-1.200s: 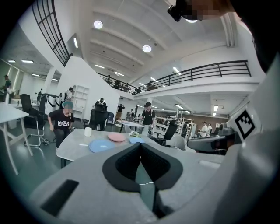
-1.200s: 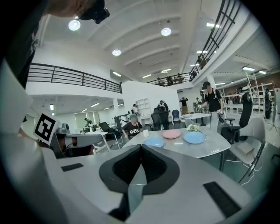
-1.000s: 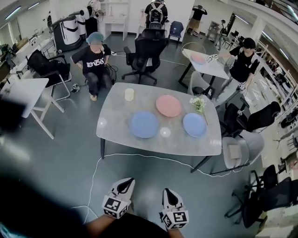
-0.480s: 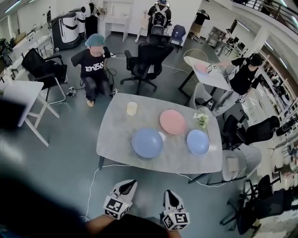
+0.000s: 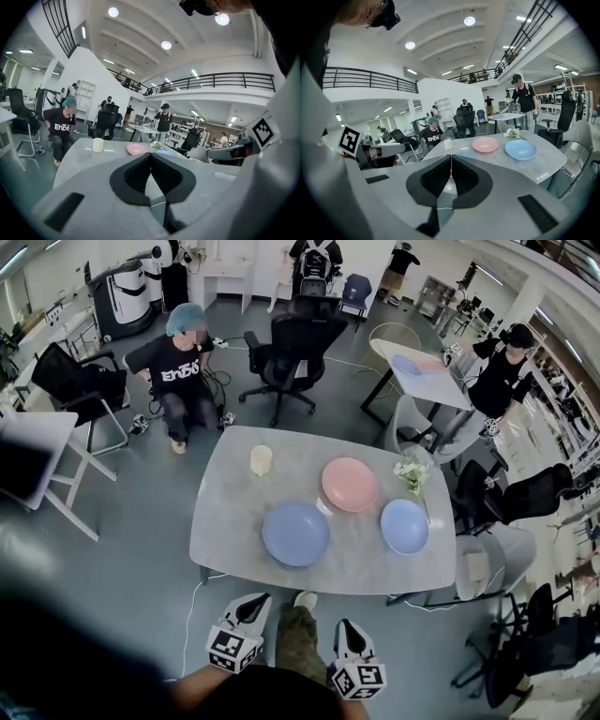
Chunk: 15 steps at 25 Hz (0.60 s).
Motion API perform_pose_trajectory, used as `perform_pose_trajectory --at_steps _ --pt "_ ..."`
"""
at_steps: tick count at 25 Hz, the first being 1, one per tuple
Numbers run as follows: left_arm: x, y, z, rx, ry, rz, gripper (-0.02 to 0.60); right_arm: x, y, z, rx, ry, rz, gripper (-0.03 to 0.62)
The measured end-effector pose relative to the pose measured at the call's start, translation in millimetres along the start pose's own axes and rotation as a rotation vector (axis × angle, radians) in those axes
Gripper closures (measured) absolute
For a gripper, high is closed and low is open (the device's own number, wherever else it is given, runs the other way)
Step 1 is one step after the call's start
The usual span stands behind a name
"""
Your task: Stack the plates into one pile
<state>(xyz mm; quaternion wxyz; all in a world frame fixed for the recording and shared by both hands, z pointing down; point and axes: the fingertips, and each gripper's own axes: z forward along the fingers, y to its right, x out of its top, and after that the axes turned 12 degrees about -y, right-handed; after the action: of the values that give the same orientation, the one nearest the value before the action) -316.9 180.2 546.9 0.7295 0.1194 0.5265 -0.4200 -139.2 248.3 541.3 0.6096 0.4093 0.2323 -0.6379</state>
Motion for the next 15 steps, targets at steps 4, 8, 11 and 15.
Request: perform_pose_trajectory --at_steps 4,8,11,15 --pt "3 -17 37 0.02 -0.041 -0.012 0.565 23 14 38 0.034 0.008 -0.001 0.582" --pt "9 -34 81 0.038 -0.089 -0.002 0.565 40 43 85 0.056 -0.032 -0.005 0.582" --pt "5 -49 119 0.064 -0.155 -0.021 0.565 49 71 123 0.075 -0.083 0.035 0.582" --pt "3 -84 164 0.105 -0.202 -0.054 0.565 56 94 177 0.092 -0.152 0.039 0.582"
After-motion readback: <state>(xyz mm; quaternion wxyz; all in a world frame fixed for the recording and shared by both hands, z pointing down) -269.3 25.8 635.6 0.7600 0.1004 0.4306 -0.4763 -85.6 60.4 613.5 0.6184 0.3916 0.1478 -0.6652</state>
